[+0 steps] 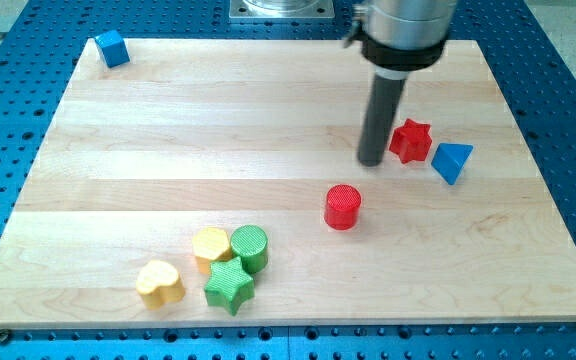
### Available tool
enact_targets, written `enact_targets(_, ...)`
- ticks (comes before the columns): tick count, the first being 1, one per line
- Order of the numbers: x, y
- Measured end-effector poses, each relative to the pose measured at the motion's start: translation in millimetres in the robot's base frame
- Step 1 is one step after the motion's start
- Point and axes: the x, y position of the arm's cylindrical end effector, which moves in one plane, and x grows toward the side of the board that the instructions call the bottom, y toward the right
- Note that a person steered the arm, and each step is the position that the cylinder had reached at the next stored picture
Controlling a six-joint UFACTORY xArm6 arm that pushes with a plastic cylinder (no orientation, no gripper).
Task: Push the red circle close to the blue triangle
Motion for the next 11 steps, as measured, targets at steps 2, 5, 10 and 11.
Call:
enact_targets(2,61,-97)
enact_targets(5,61,10)
enact_targets(10,42,23)
enact_targets(11,36,-83)
